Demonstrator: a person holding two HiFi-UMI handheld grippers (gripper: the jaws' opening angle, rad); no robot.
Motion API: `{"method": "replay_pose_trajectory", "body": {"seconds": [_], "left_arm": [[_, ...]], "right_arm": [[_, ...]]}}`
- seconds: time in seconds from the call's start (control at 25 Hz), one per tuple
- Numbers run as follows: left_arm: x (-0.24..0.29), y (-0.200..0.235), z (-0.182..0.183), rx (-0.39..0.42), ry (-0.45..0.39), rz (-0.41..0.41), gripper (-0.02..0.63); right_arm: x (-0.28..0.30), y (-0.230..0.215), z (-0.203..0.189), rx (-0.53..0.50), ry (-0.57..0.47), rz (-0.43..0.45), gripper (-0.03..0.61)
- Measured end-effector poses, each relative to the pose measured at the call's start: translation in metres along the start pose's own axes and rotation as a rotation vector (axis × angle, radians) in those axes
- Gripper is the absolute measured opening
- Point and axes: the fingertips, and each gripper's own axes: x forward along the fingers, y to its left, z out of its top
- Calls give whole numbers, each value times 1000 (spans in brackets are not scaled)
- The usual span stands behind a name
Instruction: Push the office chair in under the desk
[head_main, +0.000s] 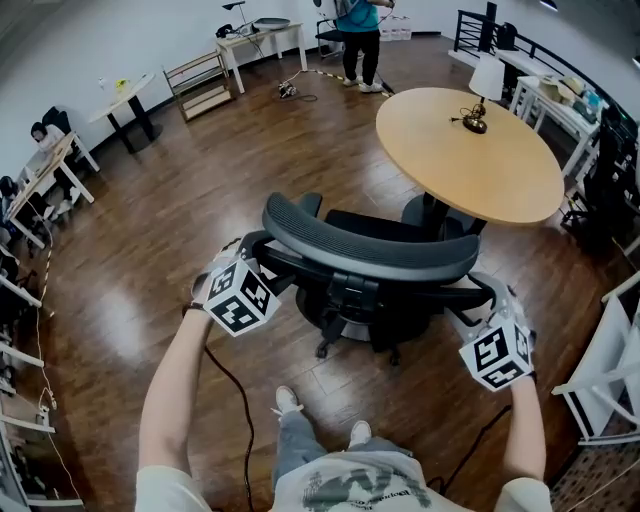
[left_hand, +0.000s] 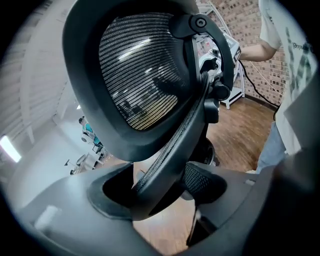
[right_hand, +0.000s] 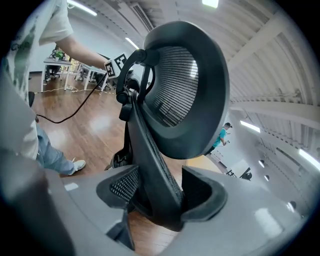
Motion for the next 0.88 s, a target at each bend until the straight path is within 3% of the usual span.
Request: {"method": "replay_pose_trajectory", "body": {"seconds": [0.52, 0.88], "left_arm": [[59, 101, -24, 126, -105, -105, 341], [91, 148, -33, 177, -130, -161, 339]], "right_arm": [[66, -16, 45, 120, 132, -99, 267], [100, -27, 66, 183, 186, -149, 270]]}}
